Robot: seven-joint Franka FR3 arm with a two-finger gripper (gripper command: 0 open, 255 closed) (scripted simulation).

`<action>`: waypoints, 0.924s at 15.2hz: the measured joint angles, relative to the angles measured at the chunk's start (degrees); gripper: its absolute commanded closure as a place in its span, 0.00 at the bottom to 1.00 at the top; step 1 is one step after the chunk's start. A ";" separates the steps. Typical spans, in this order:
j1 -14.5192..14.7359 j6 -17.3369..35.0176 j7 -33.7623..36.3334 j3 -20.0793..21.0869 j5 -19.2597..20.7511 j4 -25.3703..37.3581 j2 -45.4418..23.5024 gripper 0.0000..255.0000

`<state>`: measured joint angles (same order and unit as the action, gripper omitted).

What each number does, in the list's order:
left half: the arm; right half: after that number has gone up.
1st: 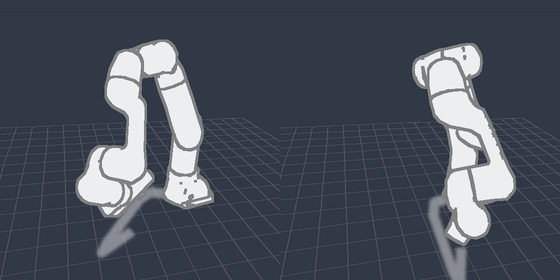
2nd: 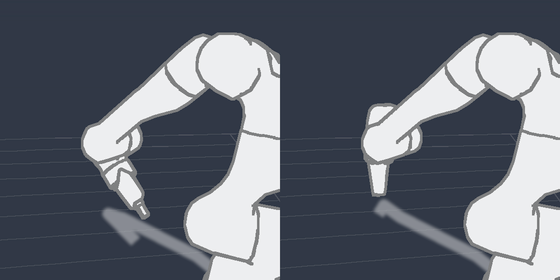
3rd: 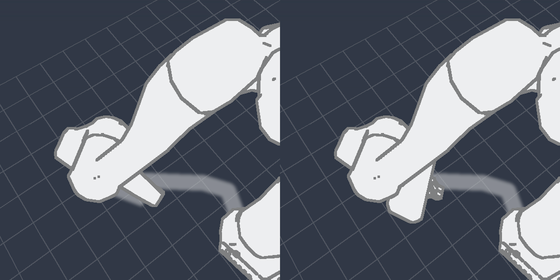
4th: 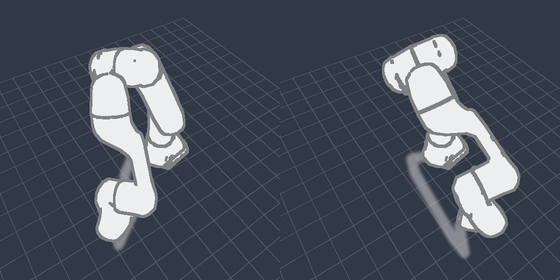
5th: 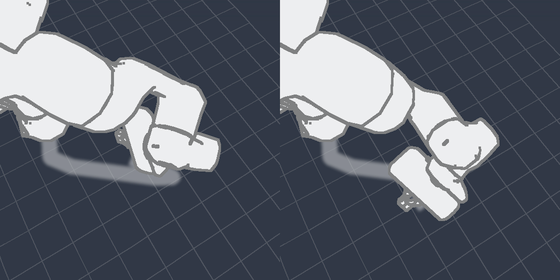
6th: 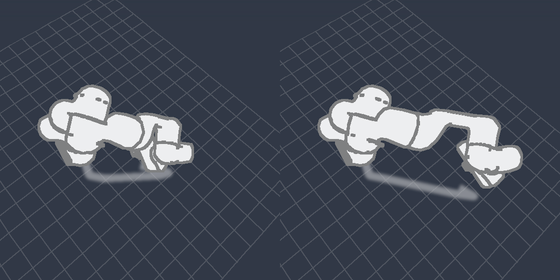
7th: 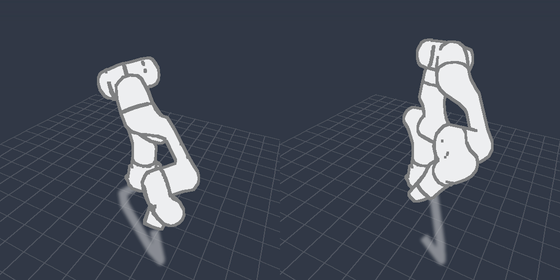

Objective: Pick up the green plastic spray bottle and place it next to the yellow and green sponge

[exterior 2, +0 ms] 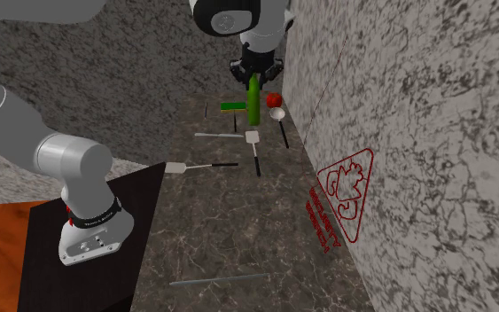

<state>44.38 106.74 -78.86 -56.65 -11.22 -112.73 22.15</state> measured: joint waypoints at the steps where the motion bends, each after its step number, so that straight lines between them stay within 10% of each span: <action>1: 0.32 0.72 0.94 0.89 -0.29 -0.31 -0.23 1.00; 14: 8.71 15.39 7.89 6.95 -9.07 -4.88 -9.91 1.00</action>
<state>53.09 122.13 -70.97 -49.70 -20.30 -117.62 12.24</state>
